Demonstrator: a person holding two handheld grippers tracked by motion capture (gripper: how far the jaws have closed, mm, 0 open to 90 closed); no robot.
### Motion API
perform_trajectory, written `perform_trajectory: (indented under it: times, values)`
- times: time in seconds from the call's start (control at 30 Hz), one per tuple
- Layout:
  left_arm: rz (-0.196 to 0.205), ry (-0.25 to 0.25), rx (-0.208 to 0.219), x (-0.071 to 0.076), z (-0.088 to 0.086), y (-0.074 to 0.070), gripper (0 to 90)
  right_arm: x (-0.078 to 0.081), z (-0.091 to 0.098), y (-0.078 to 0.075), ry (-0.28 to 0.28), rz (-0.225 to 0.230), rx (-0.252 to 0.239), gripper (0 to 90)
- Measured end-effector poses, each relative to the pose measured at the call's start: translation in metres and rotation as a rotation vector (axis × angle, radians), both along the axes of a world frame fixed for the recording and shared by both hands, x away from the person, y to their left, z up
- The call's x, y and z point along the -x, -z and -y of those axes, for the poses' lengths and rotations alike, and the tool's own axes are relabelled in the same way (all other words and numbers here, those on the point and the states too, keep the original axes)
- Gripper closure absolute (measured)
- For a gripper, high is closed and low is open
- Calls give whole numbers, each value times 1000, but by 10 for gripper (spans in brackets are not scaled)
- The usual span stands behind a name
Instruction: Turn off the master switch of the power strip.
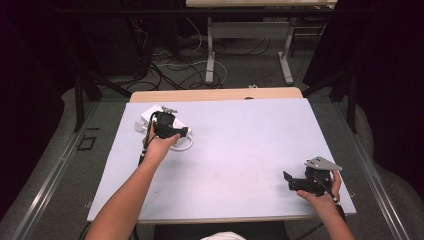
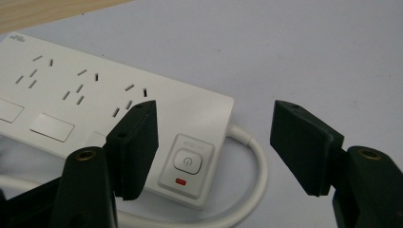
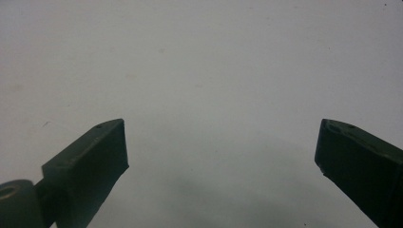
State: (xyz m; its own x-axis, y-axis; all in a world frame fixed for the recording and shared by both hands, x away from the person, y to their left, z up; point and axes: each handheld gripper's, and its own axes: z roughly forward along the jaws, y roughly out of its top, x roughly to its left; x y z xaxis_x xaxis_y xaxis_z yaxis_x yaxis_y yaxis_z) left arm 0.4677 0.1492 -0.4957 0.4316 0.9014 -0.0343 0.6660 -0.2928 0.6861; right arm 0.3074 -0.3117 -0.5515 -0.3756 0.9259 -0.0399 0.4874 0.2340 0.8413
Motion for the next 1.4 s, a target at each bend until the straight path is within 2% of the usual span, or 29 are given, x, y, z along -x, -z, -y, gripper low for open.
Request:
perform_trajectory:
  times: [0.03, 0.13, 0.23, 0.47, 0.57, 0.63, 0.67, 0.8, 0.97, 1.03, 1.2, 1.4]
  values:
    - [-3, -1, 1, 1, 0, -1, 336, 1, 0, 0, -2, -8, -5, 30]
    - [1, 9, -30, 3, 0, -2, 321, 0, 0, 0, -2, -7, -5, 30]
    - [-9, 4, -26, 5, 0, -3, 315, 0, -1, 0, 0, -8, -6, 30]
    - [-2, 35, -20, 11, 1, -8, 278, 2, 0, -1, -6, -5, -2, 30]
    - [6, 37, -14, 13, 1, -13, 223, 2, 0, -1, 0, -4, 1, 30]
    - [-2, 35, -8, 15, 1, -15, 185, 3, 0, -1, -1, -6, 1, 30]
    - [-19, 29, -9, 16, 1, -17, 170, 3, 0, -1, 0, -6, 1, 30]
    - [-13, 31, 1, 20, 1, -19, 116, 3, 0, 0, 5, -8, -5, 30]
    - [-10, 58, 7, 24, -1, -19, 5, 3, 0, 0, 3, -5, -3, 30]
    - [-5, 59, 9, 26, -2, -19, 5, 4, 0, -1, 1, -3, -4, 30]
    - [-6, 80, 51, 34, -7, -21, 5, 4, 1, 0, -2, -8, -6, 30]
    - [15, 86, 30, 42, -14, -27, 5, 6, 2, -1, 4, -7, -3, 30]
